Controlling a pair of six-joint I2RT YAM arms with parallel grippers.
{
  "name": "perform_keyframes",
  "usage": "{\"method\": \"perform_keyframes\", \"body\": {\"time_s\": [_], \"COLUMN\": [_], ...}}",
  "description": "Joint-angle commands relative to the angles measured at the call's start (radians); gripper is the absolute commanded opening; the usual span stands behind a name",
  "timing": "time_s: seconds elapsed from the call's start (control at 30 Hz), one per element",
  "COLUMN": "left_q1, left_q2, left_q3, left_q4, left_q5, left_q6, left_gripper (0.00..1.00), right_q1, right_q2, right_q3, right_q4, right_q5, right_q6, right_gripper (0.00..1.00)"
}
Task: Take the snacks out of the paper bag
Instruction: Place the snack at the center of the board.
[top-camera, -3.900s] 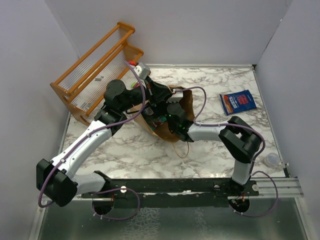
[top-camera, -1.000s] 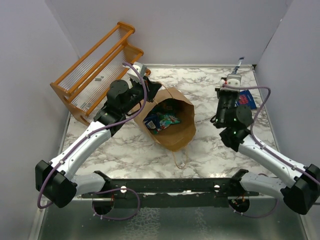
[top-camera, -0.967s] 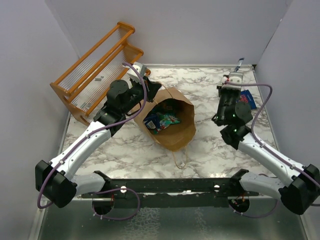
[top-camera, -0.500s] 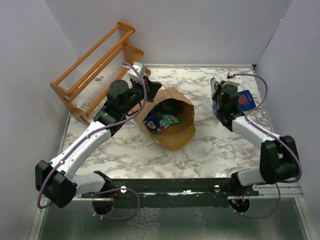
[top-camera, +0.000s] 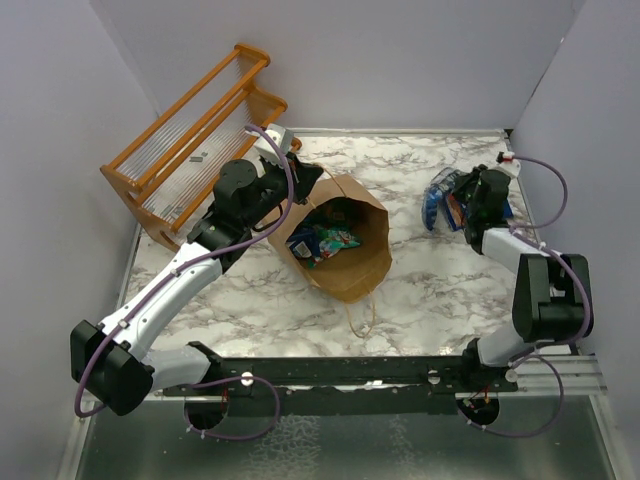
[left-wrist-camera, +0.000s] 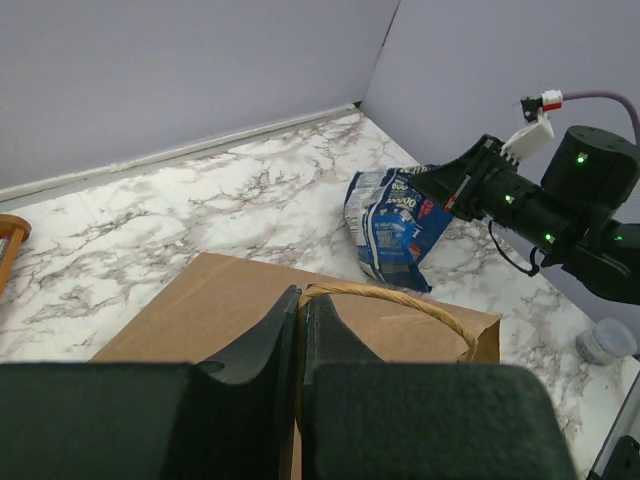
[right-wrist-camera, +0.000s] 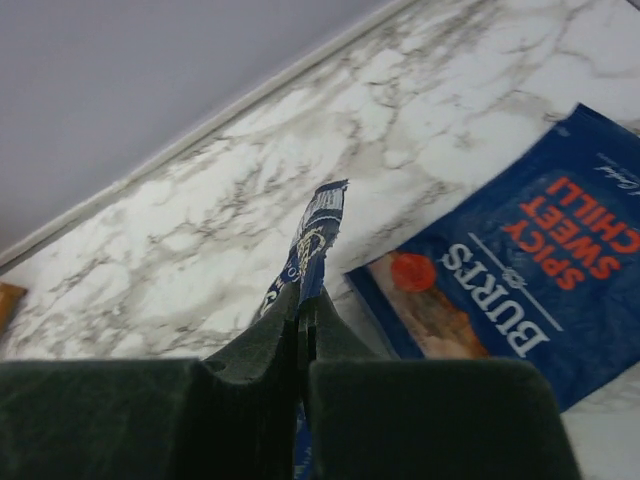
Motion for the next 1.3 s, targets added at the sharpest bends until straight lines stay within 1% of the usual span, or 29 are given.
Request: {"method": "perform_keyframes", "body": {"time_s": [0.0,0.13,0.23,0.4,0.43,0.47,0.57,0.67,0.73,0.83,0.87,0.93,0.97,1.03,1.13,1.2,1.27], "left_q1": [-0.004,-0.004,-0.004,-0.004,-0.004,-0.005,-0.004,-0.004,-0.004,-0.003,-0.004,-0.005,-0.005,-0.005,-0.004,-0.005,-0.005], "left_q2": [-0.013,-0.011,-0.011,-0.010,-0.009,-0.008,-0.009,-0.010,-0.008,-0.007,-0.007,-0.005,-0.005,-0.003,0.001,0.006,0.010], "left_q3": [0.029,0.029,0.029,0.029,0.028,0.028,0.027,0.027,0.026,0.027,0.028,0.028,0.029,0.030,0.030,0.033,0.036], "left_q4": [-0.006,-0.003,-0.002,-0.001,0.000,0.000,0.001,0.003,0.005,0.008,0.008,0.009,0.008,0.008,0.007,0.004,0.002], "left_q5": [-0.007,0.001,0.003,0.010,0.011,0.012,0.010,0.013,0.019,0.032,0.036,0.040,0.042,0.046,0.049,0.052,0.057], "left_q6": [0.006,0.000,-0.001,-0.005,-0.005,-0.007,-0.008,-0.009,-0.013,-0.020,-0.022,-0.025,-0.025,-0.025,-0.025,-0.023,-0.021], "left_gripper": [0.00,0.00,0.00,0.00,0.00,0.00,0.00,0.00,0.00,0.00,0.00,0.00,0.00,0.00,0.00,0.00,0.00], "right_q1": [-0.126,-0.206,-0.246,-0.267,-0.267,-0.267,-0.267,-0.266,-0.267,-0.267,-0.267,-0.267,-0.266,-0.267,-0.267,-0.266,-0.266], "right_q2": [0.083,0.130,0.137,0.136,0.139,0.143,0.130,0.097,0.064,-0.003,-0.026,-0.066,-0.084,-0.115,-0.169,-0.204,-0.233], "right_q3": [-0.039,-0.030,-0.037,-0.047,-0.043,-0.039,-0.025,-0.003,0.012,0.001,-0.010,-0.028,-0.033,-0.049,-0.098,-0.135,-0.155], "right_q4": [0.085,0.085,0.067,0.065,0.061,0.058,0.034,-0.030,-0.093,-0.151,-0.156,-0.180,-0.201,-0.212,-0.179,-0.140,-0.142], "right_q5": [-0.081,-0.091,-0.061,-0.057,-0.057,-0.059,-0.063,-0.022,-0.001,-0.011,-0.018,-0.012,-0.029,-0.123,-0.309,-0.424,-0.506], "right_q6": [0.022,-0.024,-0.049,-0.091,-0.098,-0.113,-0.136,-0.148,-0.146,-0.128,-0.122,-0.092,-0.066,-0.026,0.034,0.036,0.037], "right_gripper": [0.02,0.02,0.02,0.02,0.06,0.13,0.26,0.45,0.52,0.65,0.74,0.85,0.92,0.99,0.99,0.99,0.99]}}
